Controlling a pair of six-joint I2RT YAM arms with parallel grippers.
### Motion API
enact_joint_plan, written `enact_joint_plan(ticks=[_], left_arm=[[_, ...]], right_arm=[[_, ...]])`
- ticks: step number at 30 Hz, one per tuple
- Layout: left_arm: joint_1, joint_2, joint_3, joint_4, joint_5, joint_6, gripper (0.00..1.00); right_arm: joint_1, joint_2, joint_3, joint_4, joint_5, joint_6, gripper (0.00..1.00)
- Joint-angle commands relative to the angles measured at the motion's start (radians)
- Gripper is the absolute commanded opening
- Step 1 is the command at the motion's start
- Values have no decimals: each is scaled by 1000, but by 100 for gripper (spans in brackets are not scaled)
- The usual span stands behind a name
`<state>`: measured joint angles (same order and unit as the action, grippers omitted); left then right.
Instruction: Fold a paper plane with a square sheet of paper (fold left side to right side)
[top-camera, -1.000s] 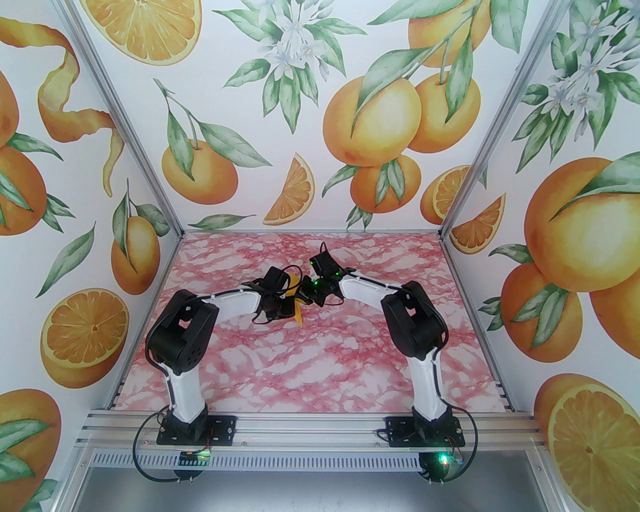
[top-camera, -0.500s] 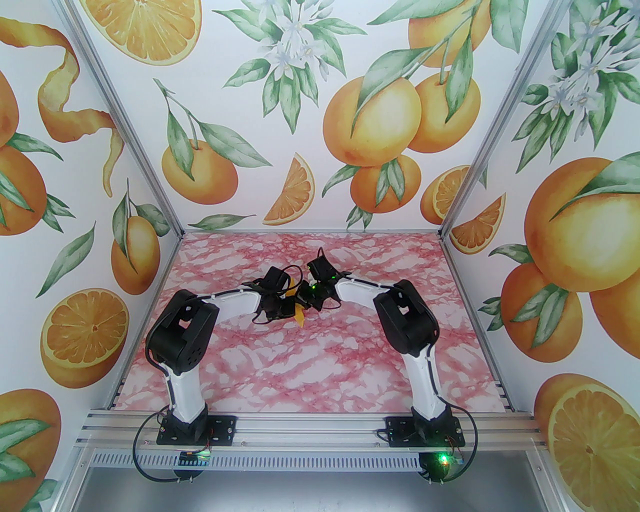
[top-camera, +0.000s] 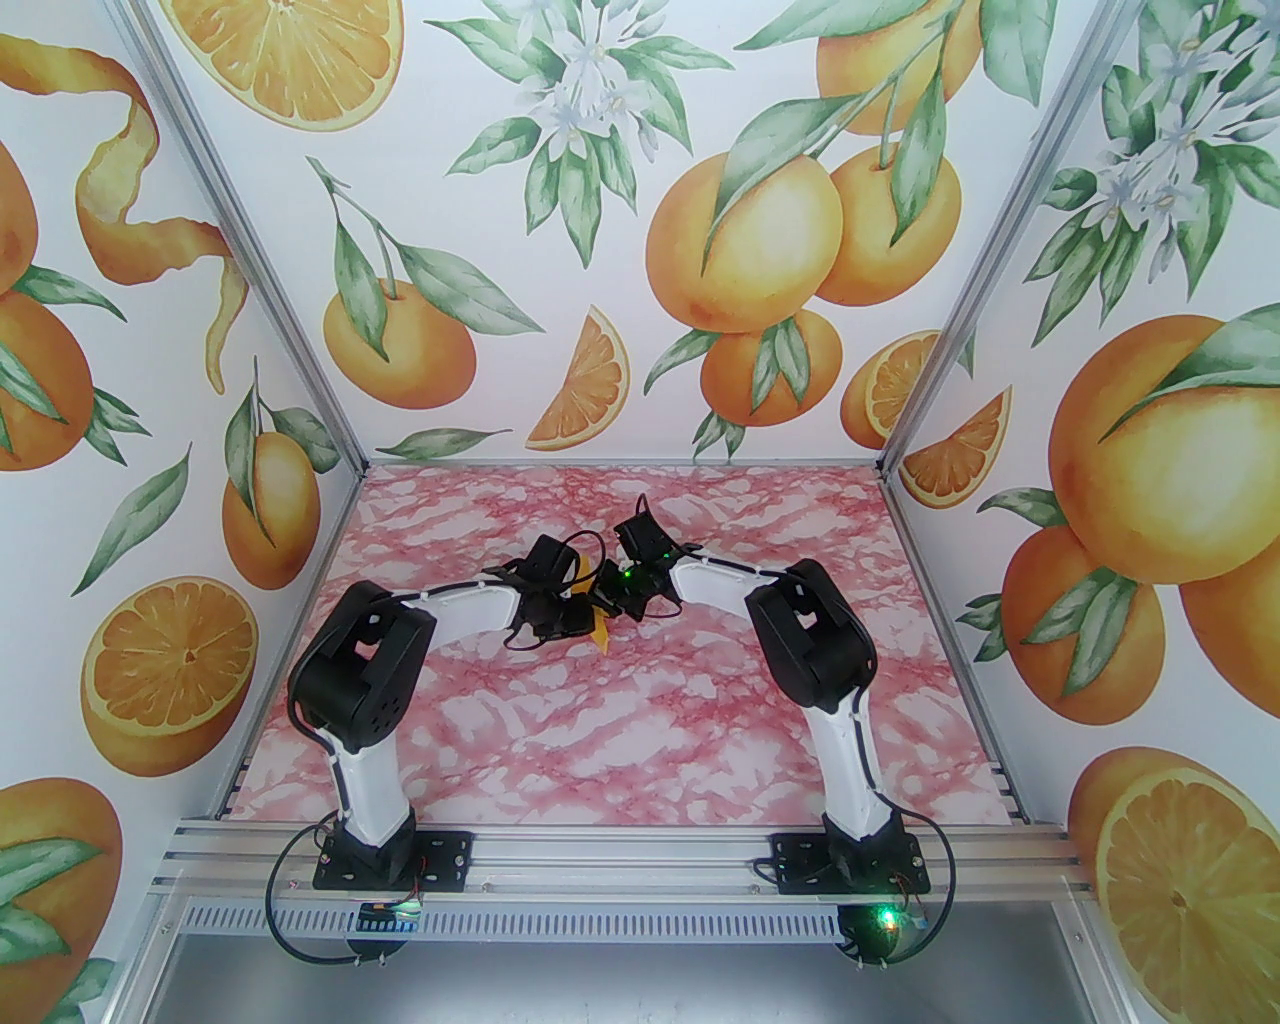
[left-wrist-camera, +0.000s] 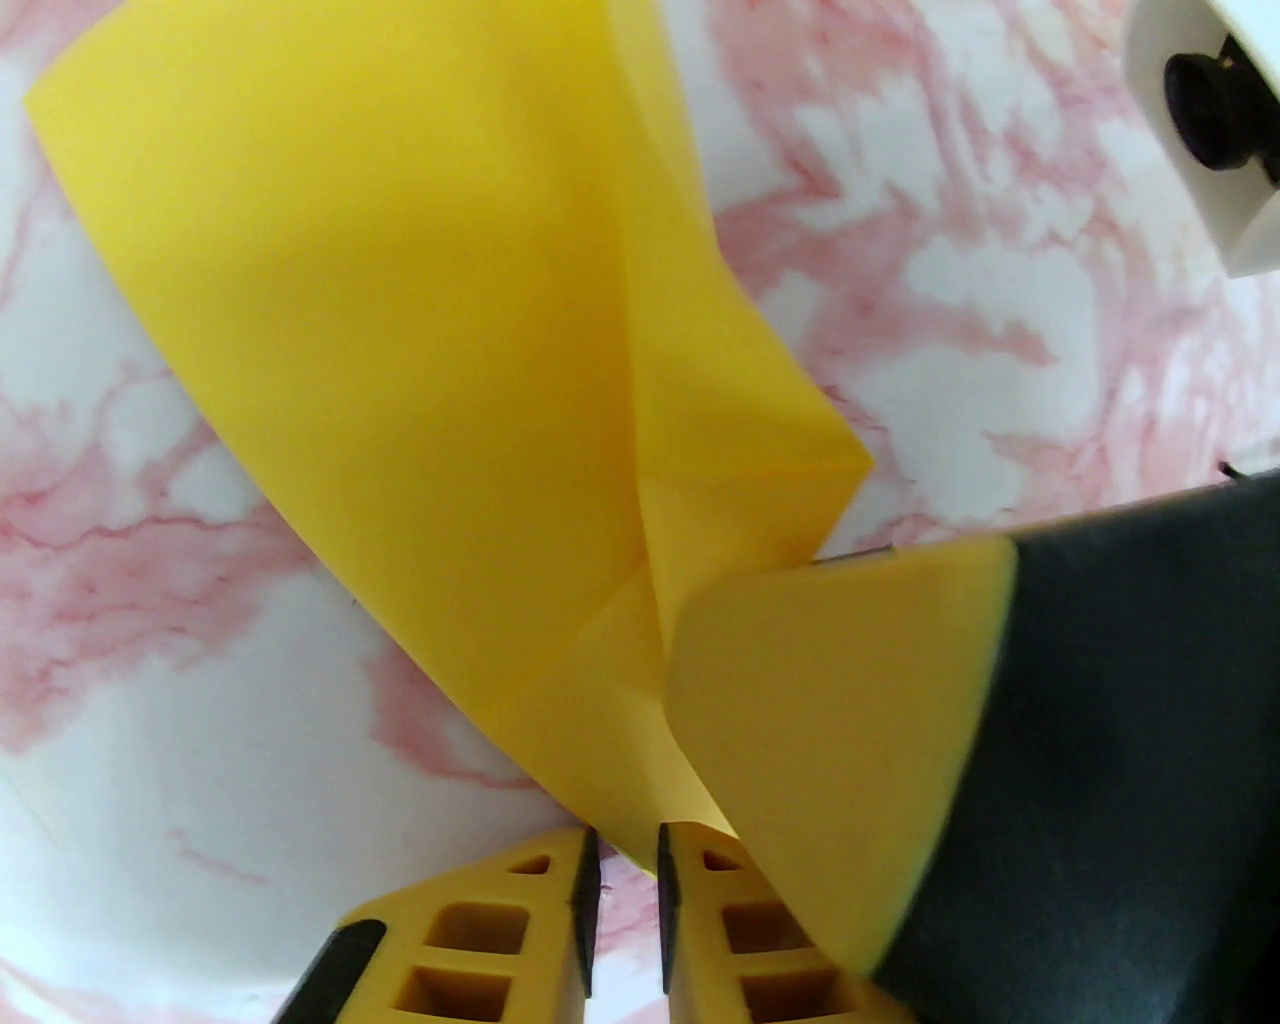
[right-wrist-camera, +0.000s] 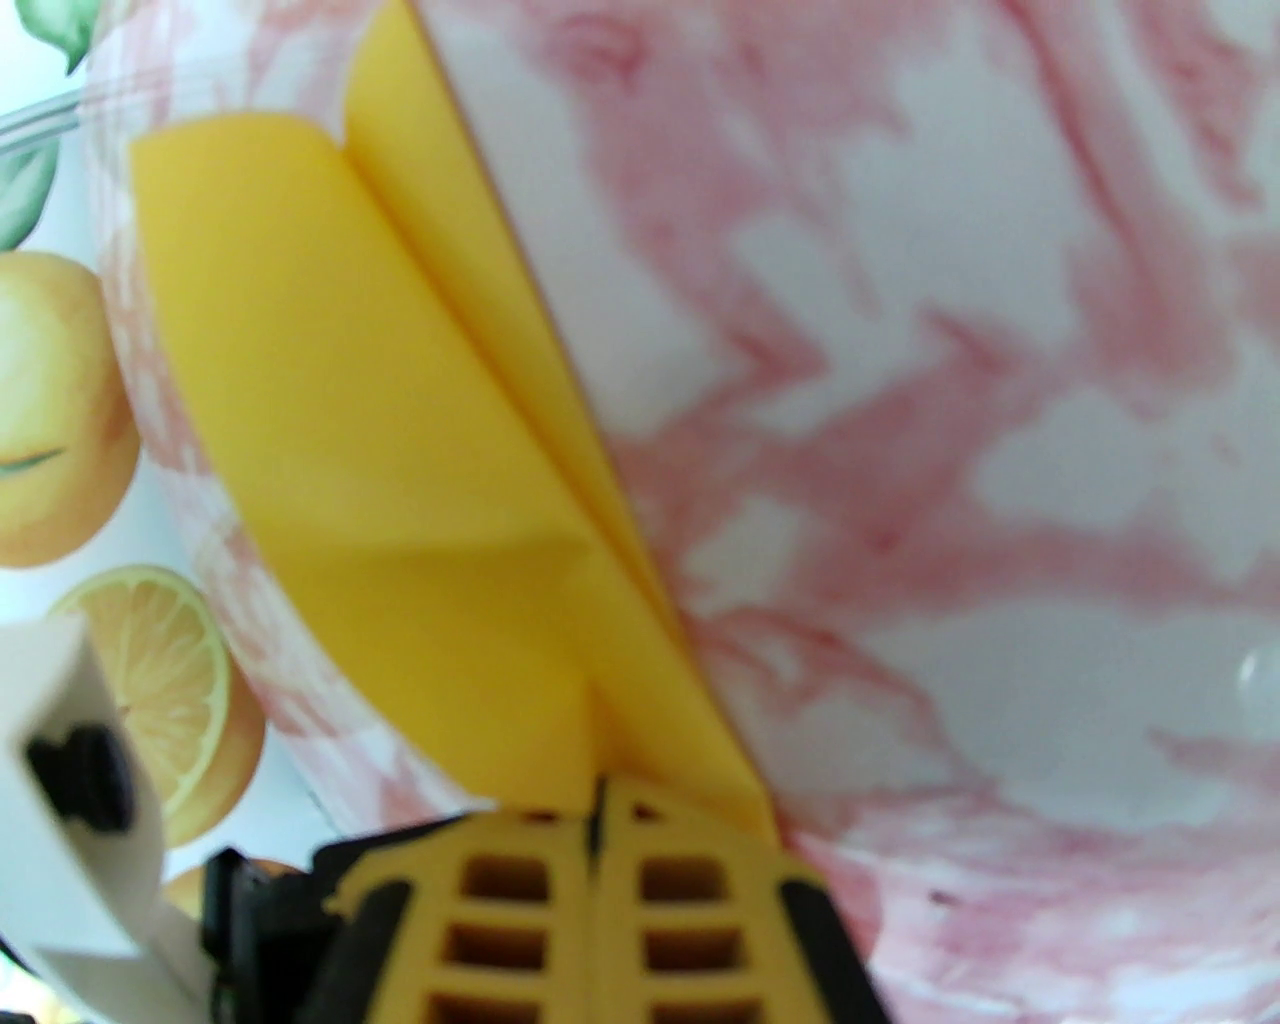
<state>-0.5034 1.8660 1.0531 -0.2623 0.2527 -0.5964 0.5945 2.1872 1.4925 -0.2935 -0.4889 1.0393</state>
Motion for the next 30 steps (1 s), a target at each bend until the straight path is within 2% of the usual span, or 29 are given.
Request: enact_joint_plan(ticks=[1, 10, 15, 19, 22, 24, 25, 30], left_arm=[[28, -57, -66, 86, 58, -21, 25], [75, -102, -178, 233, 91, -99, 27], [116, -161, -193, 183, 42, -84, 28], [168, -182, -220, 208, 65, -83, 25], [177, -152, -180, 181, 83, -51, 26], [177, -115, -145, 167, 93, -26, 18], [179, -100, -137, 173, 94, -25, 18], [180, -5, -46, 179, 120, -7, 26]], right_arm=[[17, 18, 11, -22, -4, -7, 0], [23, 11, 9, -27, 1, -12, 0], [23, 4, 7, -27, 3, -15, 0], [22, -3, 6, -28, 6, -18, 0], [24, -6, 1, -29, 7, -21, 0], [23, -5, 2, -27, 6, -21, 0], [24, -6, 3, -28, 6, -22, 0], [25, -12, 3, -37, 7, -31, 0]])
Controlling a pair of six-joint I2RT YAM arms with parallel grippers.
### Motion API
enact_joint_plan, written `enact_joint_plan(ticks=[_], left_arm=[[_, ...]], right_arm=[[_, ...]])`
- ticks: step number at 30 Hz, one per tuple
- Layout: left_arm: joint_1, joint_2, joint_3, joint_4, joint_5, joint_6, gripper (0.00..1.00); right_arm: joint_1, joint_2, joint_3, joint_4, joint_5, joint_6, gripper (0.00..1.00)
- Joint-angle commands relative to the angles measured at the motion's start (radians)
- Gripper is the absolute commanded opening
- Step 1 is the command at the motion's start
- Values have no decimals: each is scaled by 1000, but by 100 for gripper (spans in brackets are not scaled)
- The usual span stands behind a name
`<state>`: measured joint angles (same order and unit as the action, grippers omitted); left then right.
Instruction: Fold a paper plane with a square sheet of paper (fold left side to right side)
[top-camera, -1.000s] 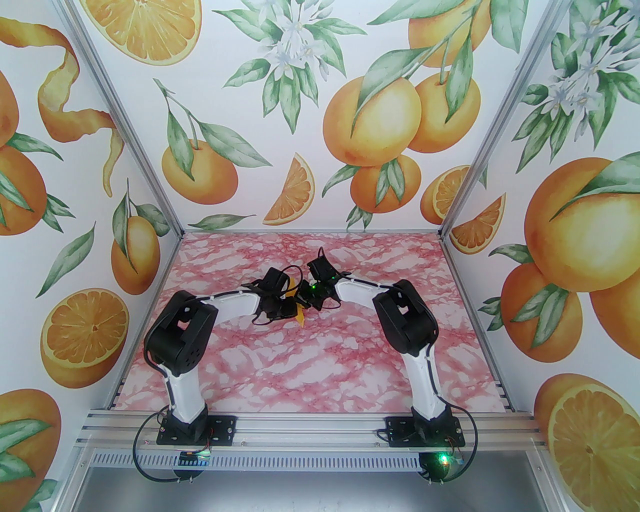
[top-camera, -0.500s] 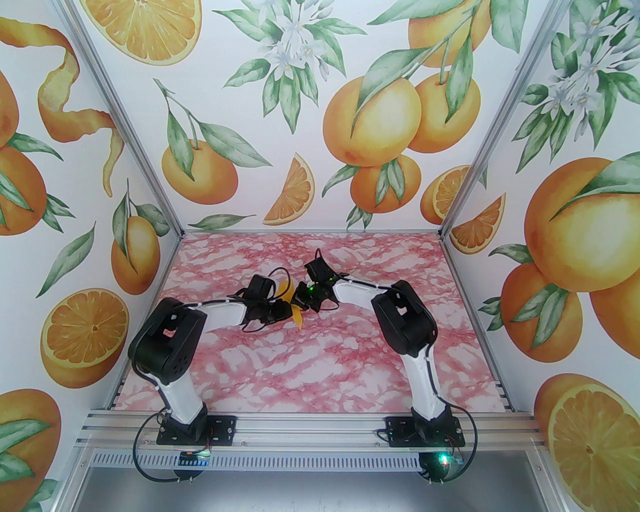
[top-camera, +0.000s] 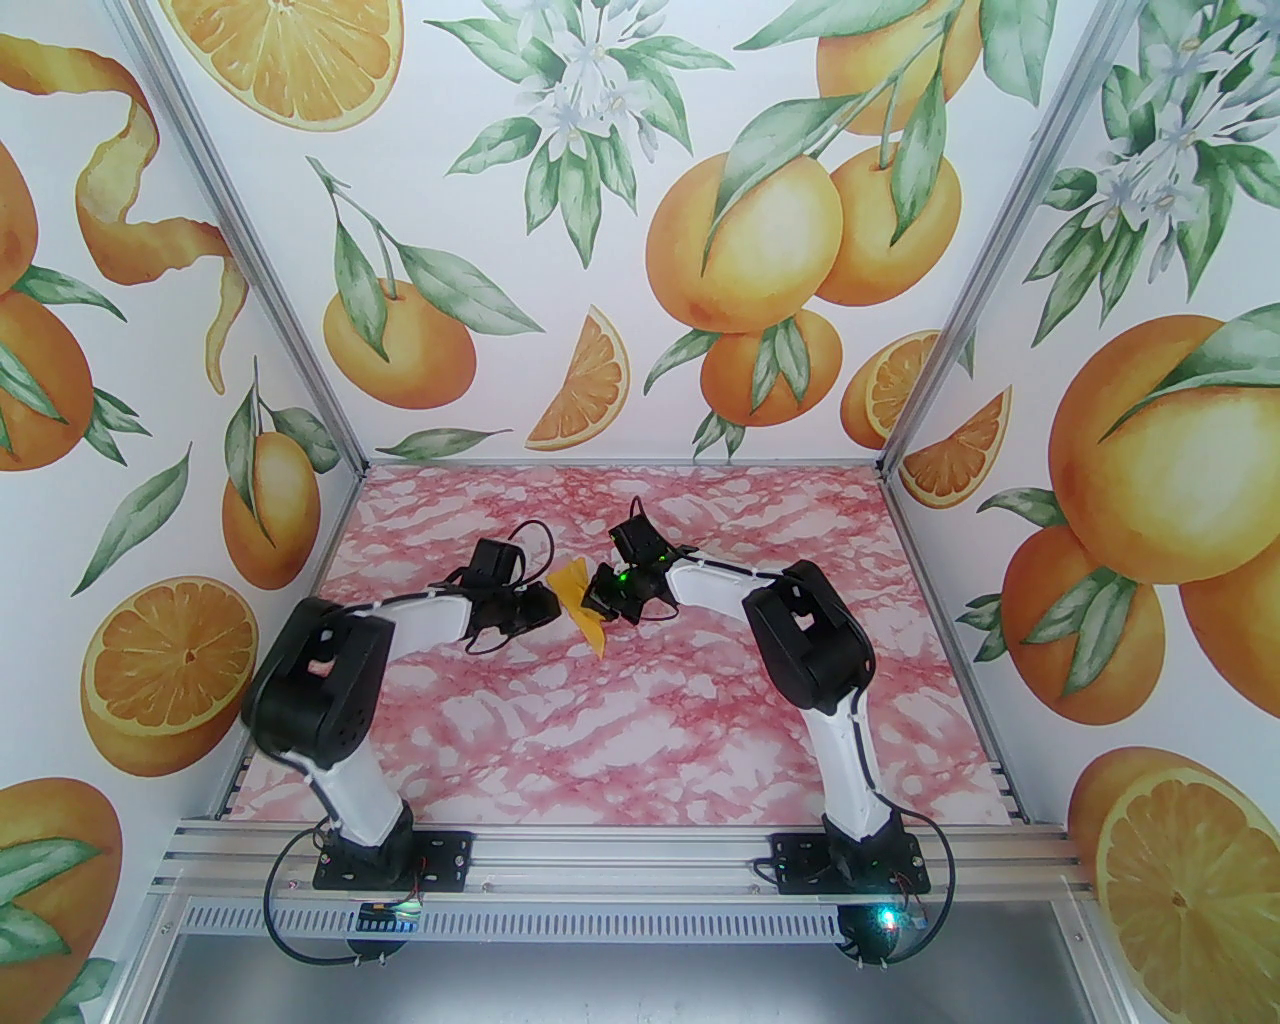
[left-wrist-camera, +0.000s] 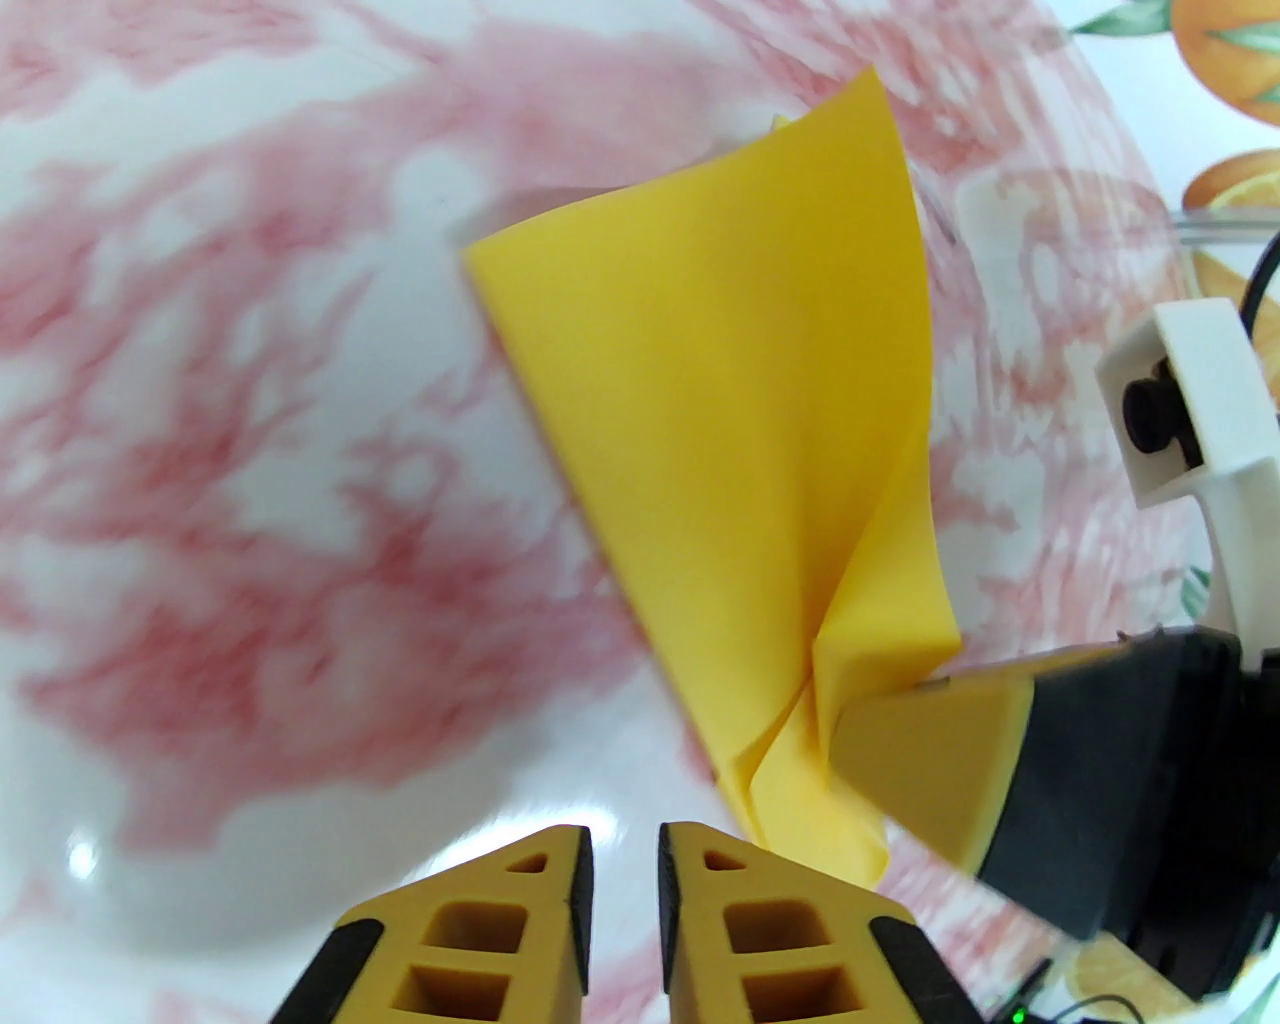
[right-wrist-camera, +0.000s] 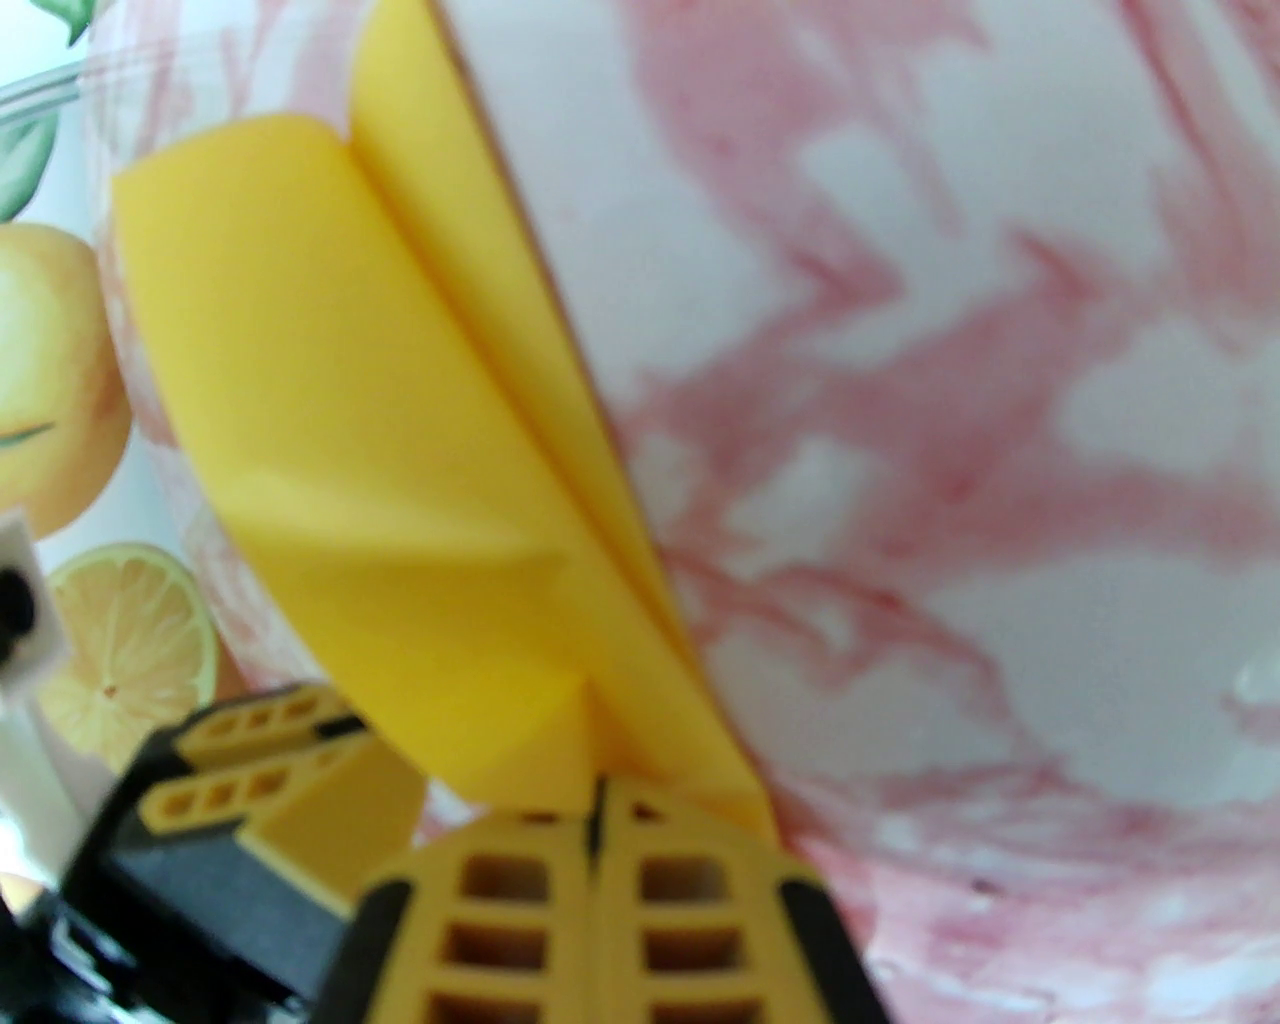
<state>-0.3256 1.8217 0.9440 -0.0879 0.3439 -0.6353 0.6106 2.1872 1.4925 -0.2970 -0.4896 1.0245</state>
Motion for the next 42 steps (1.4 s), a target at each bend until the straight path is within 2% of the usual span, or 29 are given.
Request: enact_joint_plan(ticks=[1, 4, 9, 13, 42], left_arm=[[2, 48, 76, 1, 28, 36, 28], [1, 83, 112, -31, 24, 47, 28], [-11, 123, 132, -73, 3, 50, 17], [-30, 130, 133, -86, -14, 52, 14], [-69, 151, 125, -55, -4, 18, 12]], right_arm=[[10, -13, 3, -37, 8, -18, 0], [9, -17, 7, -40, 8, -20, 0], [15, -15, 22, -47, 6, -27, 0], [23, -9, 39, -58, 6, -30, 0], [27, 47, 109, -71, 1, -30, 0]])
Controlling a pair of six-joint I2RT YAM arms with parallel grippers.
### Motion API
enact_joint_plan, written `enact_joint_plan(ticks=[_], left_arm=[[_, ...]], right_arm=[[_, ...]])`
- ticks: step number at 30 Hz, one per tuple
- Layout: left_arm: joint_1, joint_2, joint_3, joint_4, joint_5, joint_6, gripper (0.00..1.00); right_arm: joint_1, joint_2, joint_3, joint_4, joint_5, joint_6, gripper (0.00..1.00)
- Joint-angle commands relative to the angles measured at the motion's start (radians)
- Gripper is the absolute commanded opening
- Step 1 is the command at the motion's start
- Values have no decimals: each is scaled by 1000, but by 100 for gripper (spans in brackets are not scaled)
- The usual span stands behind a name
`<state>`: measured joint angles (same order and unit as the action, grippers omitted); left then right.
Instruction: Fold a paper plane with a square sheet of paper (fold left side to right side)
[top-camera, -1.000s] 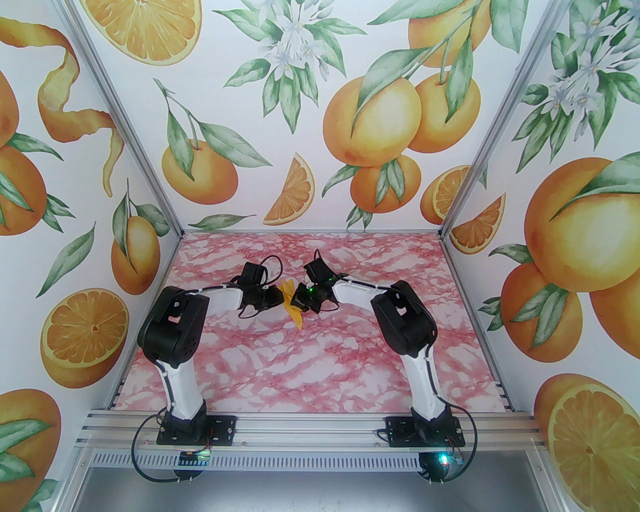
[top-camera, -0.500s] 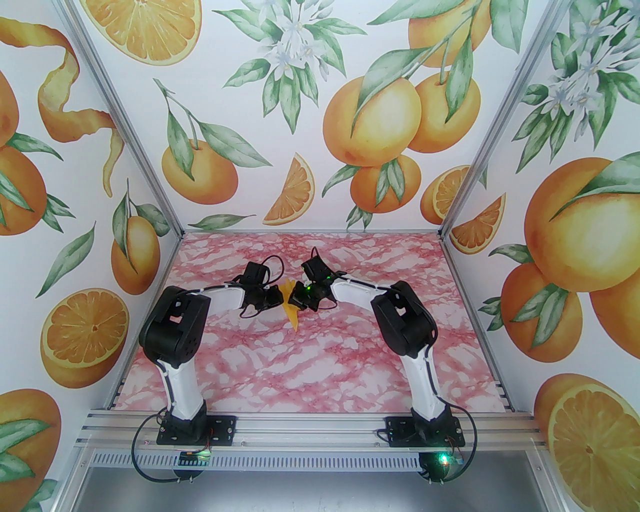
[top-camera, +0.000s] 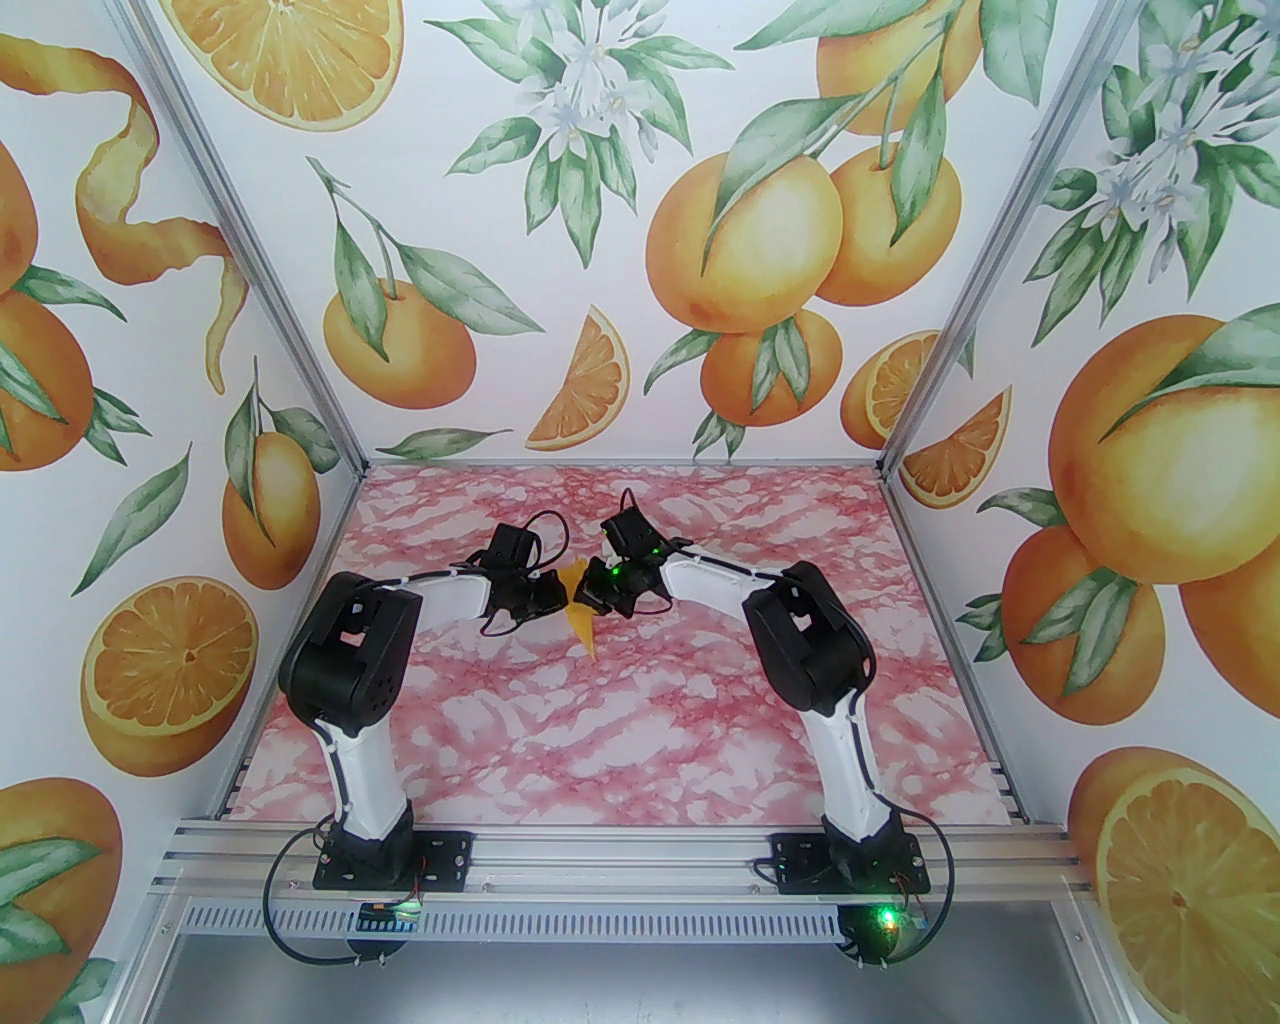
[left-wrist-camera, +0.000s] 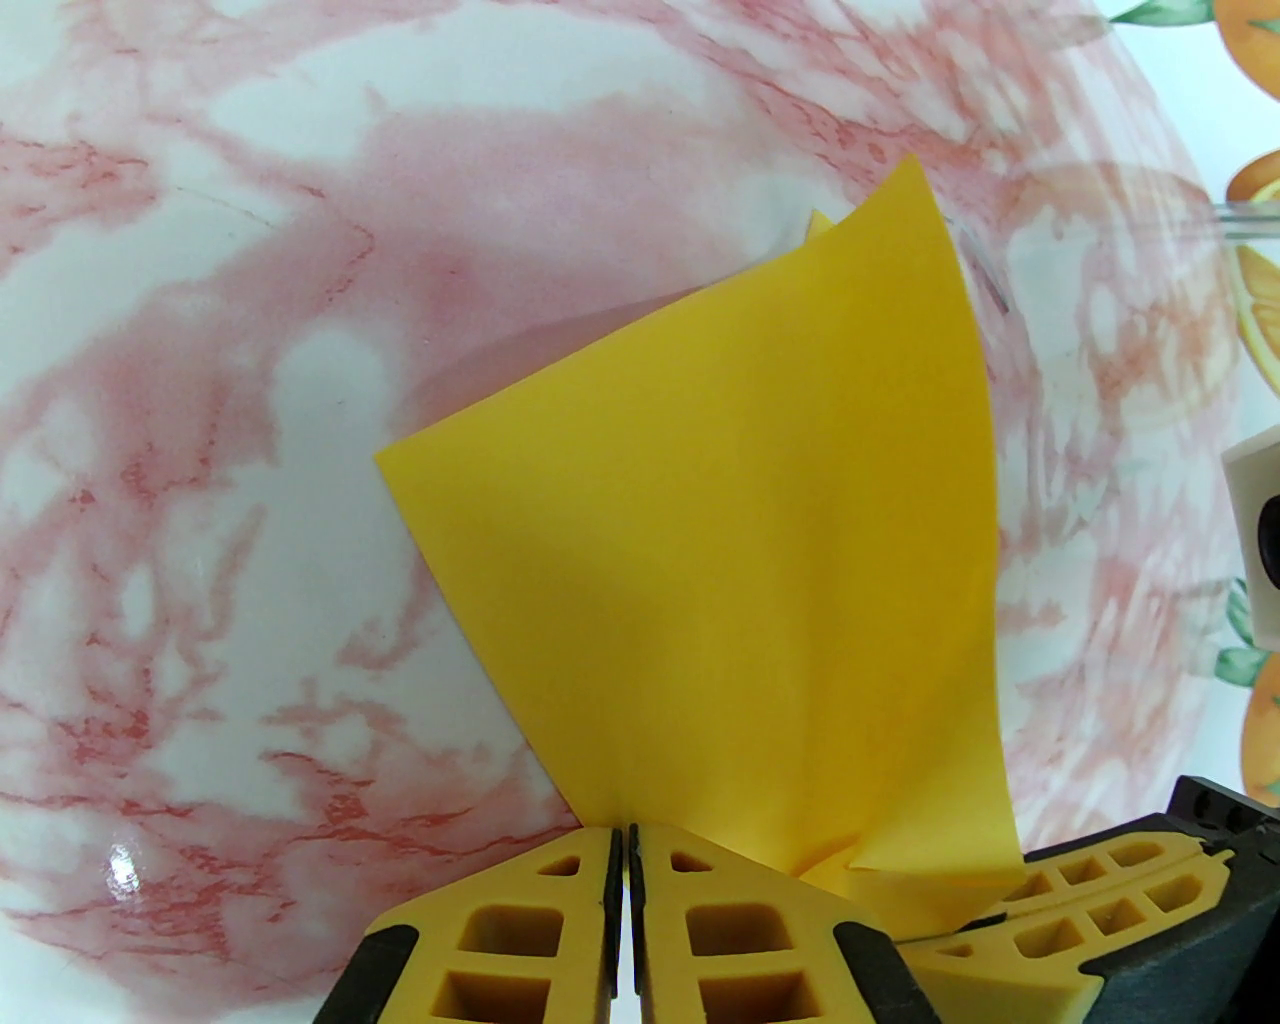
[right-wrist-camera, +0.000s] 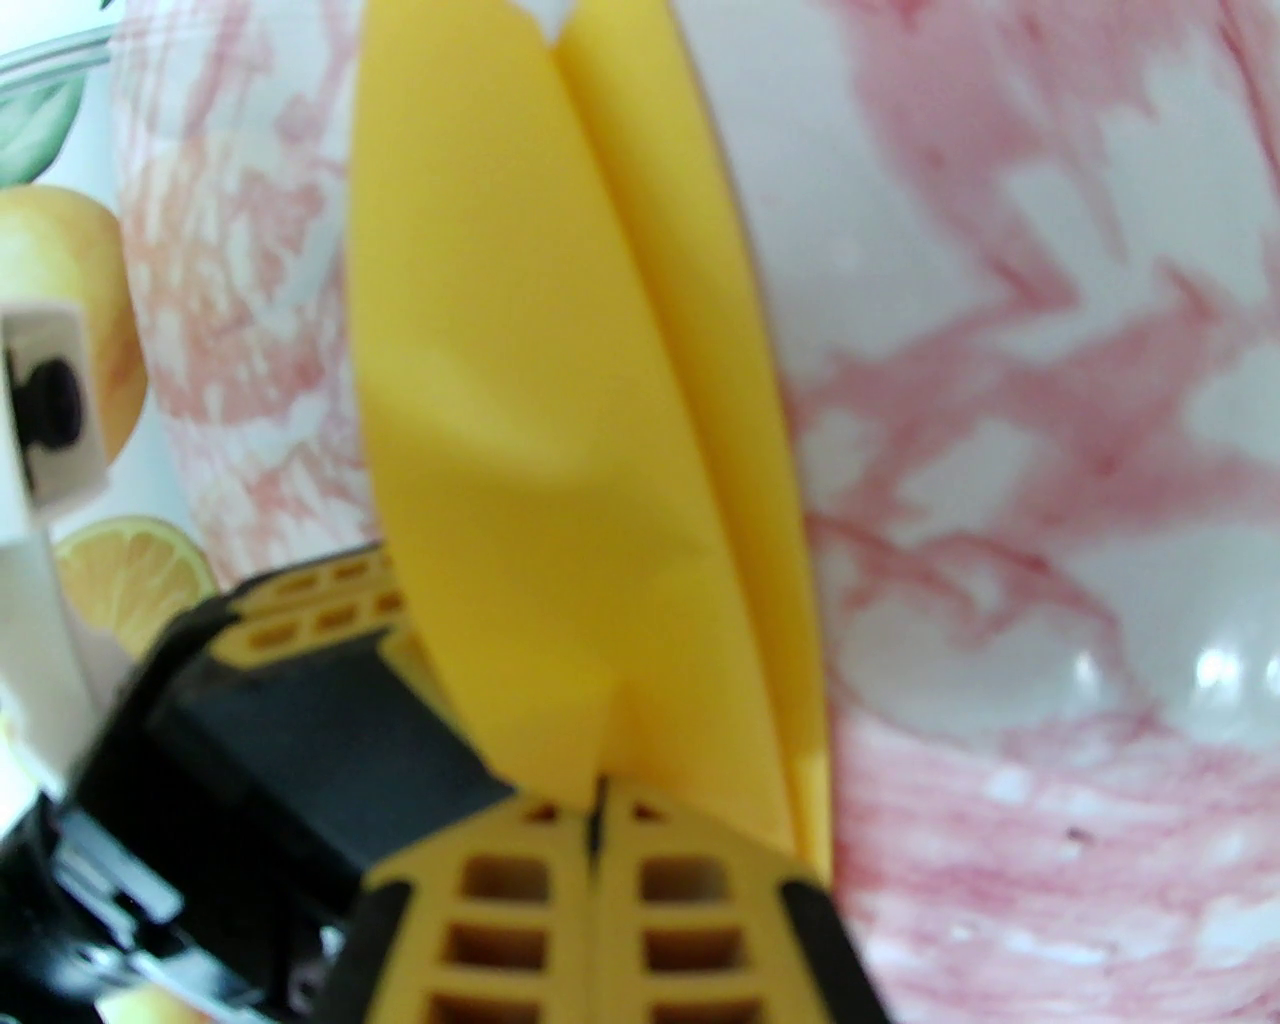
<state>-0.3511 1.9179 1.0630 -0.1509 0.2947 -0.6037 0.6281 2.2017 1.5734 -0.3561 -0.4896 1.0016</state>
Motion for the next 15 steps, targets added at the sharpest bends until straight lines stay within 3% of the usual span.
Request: enact_joint_plan(ticks=[1, 15], left_arm=[[-43, 55, 6, 10, 47, -13, 12], [-45, 67, 16, 12, 57, -14, 12]], right_arm=[[10, 34, 29, -11, -1, -8, 0], [12, 58, 48, -6, -7, -3, 0]])
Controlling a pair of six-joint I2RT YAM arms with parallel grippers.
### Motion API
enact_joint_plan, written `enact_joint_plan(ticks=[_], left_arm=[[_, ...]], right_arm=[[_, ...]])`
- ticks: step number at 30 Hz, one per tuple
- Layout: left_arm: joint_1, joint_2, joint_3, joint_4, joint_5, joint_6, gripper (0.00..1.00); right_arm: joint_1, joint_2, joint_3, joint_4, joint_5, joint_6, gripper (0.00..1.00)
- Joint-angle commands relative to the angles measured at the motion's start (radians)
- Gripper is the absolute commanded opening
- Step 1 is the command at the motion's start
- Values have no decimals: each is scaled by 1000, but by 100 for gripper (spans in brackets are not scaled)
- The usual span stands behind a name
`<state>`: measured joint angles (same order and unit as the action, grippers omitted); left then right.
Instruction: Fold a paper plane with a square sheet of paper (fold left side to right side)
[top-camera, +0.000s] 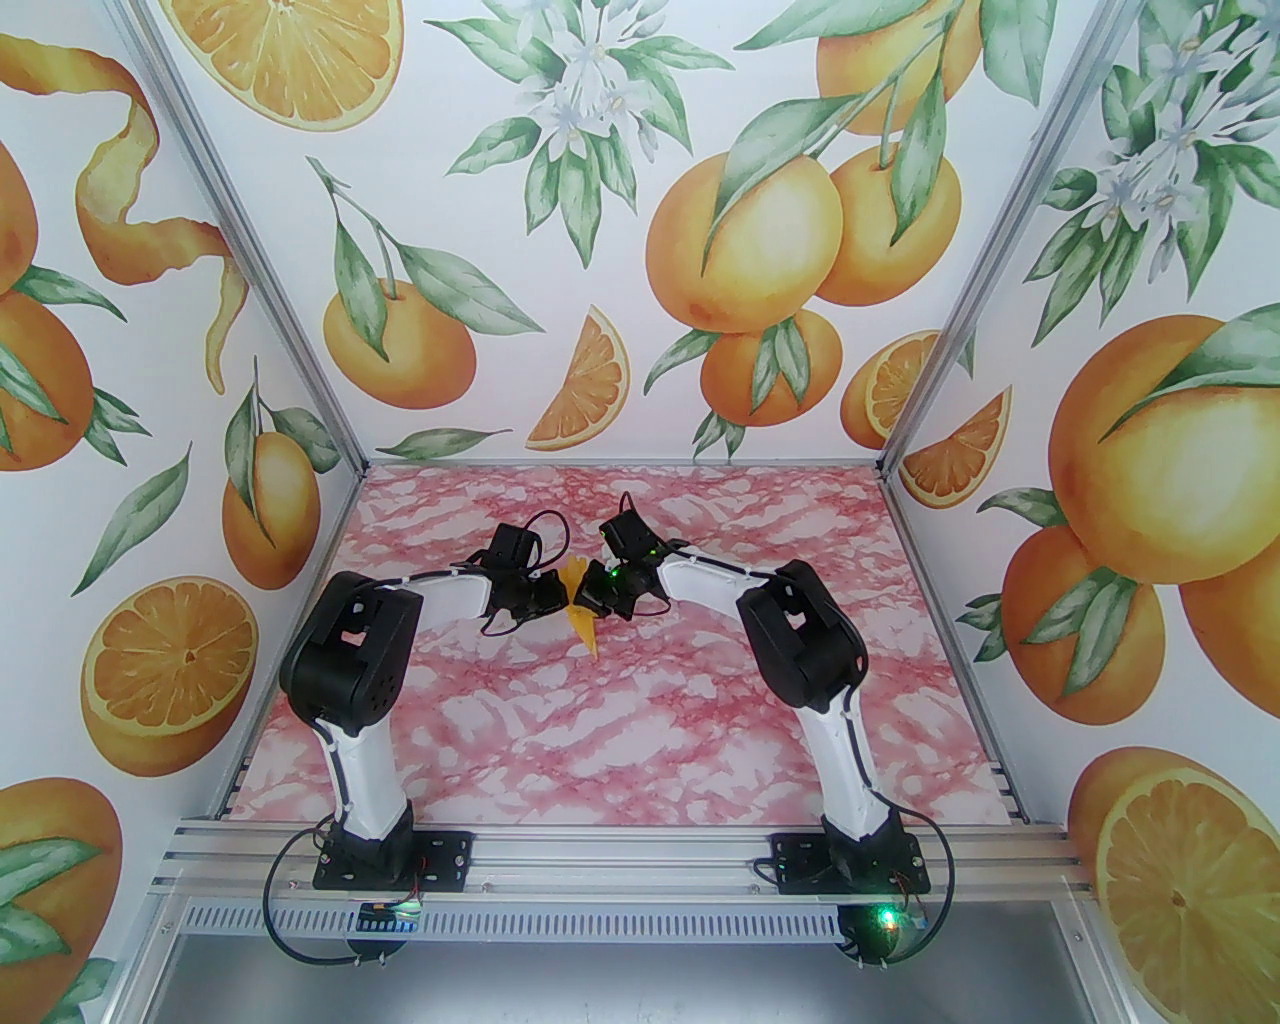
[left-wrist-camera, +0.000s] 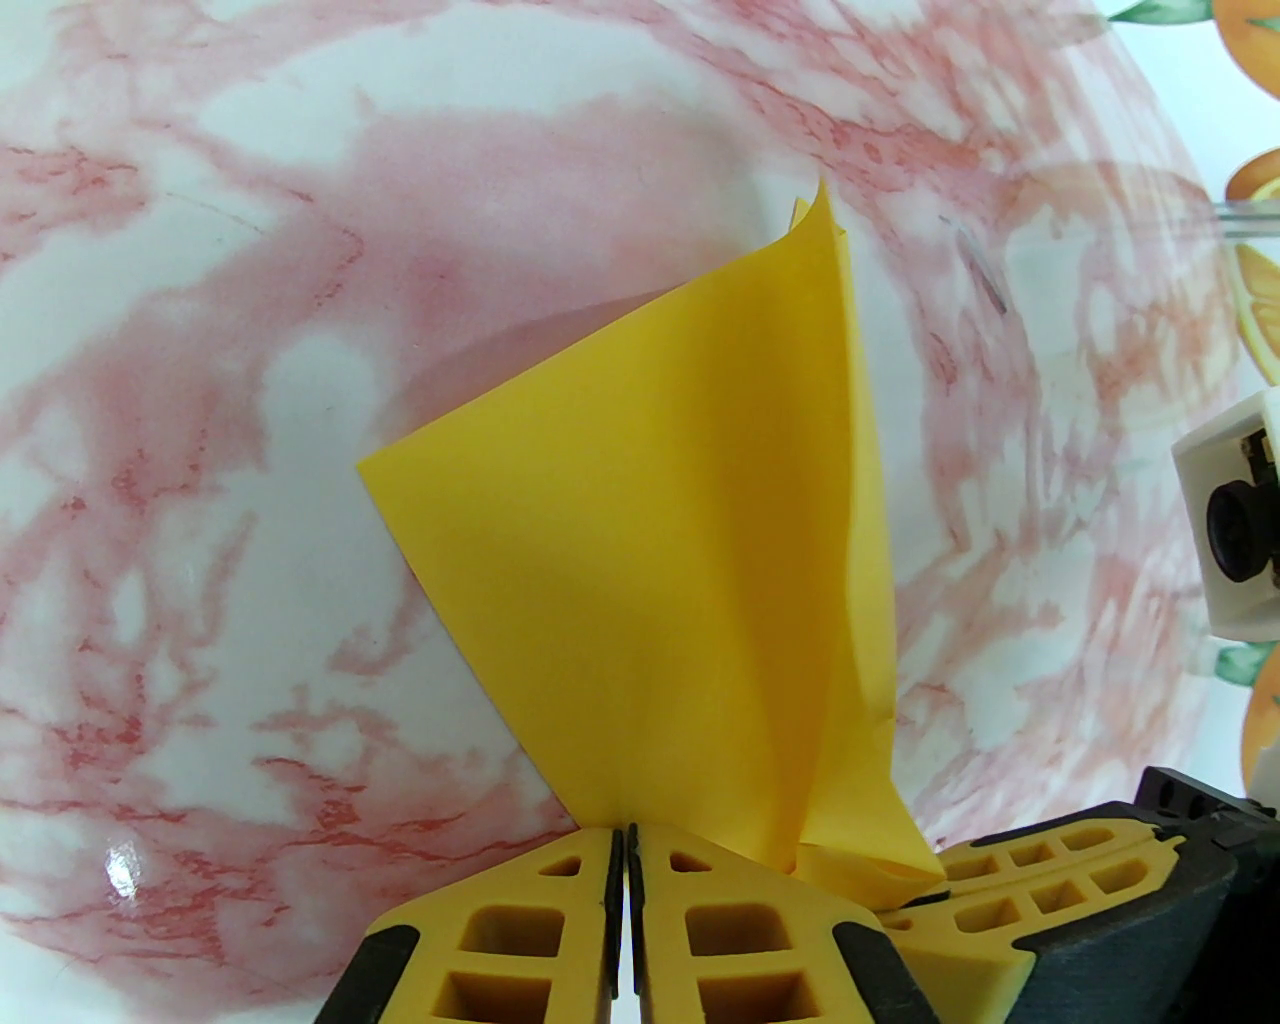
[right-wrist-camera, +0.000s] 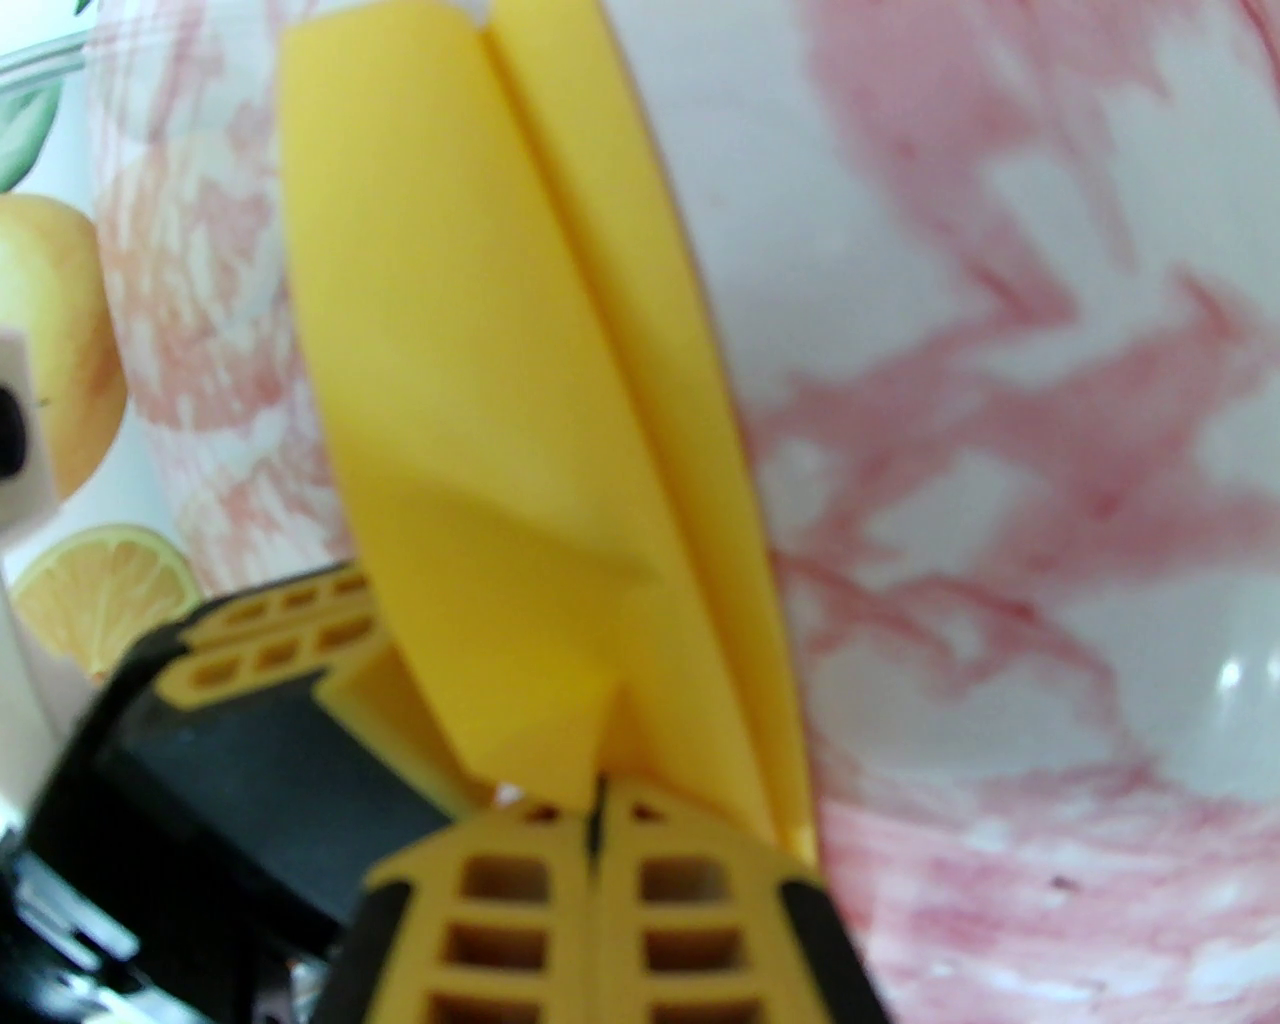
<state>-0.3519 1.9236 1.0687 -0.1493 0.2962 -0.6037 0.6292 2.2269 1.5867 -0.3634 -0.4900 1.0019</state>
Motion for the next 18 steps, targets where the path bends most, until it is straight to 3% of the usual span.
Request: enact_joint_plan(ticks=[1, 18], left_arm=[[-44, 62, 10, 13, 57, -15, 11], [-37, 49, 19, 3, 53, -16, 13]], right_arm=[[11, 36, 40, 0, -9, -3, 0], [15, 63, 40, -15, 3, -13, 0]])
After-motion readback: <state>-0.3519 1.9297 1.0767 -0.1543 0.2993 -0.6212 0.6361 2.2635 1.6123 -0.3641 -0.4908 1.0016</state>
